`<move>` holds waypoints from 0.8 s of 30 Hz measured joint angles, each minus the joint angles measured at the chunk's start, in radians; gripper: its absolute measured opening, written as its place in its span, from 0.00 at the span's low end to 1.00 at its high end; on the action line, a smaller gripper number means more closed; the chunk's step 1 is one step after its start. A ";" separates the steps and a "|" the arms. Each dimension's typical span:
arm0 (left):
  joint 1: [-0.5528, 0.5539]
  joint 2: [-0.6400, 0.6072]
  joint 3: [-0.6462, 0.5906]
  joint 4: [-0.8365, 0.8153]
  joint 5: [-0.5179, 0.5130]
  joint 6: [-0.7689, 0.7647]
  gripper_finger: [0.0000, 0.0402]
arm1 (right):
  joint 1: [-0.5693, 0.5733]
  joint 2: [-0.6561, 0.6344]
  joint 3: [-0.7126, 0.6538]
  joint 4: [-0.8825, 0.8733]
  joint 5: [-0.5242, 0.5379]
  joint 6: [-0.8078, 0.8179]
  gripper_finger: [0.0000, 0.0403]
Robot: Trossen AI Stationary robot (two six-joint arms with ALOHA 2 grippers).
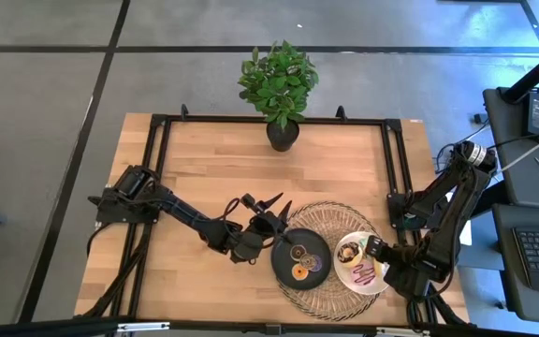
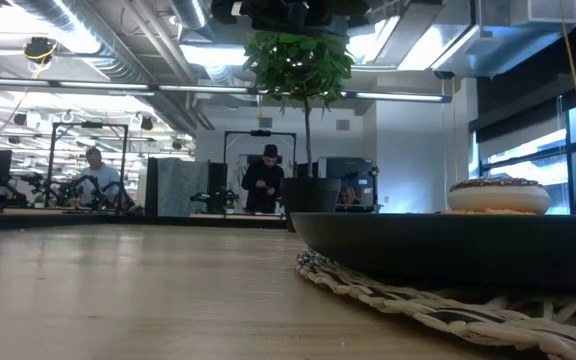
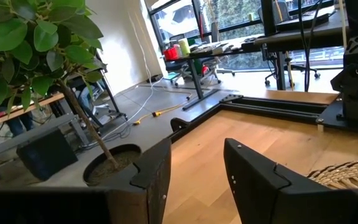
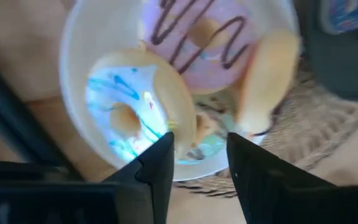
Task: Pick & Place donuts
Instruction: Put the big white donut on the white plate, then return to Home Position
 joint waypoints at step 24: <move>-0.030 -0.074 -0.011 0.007 -0.194 0.018 0.36 | -0.001 -0.175 0.078 0.059 -0.006 0.459 0.37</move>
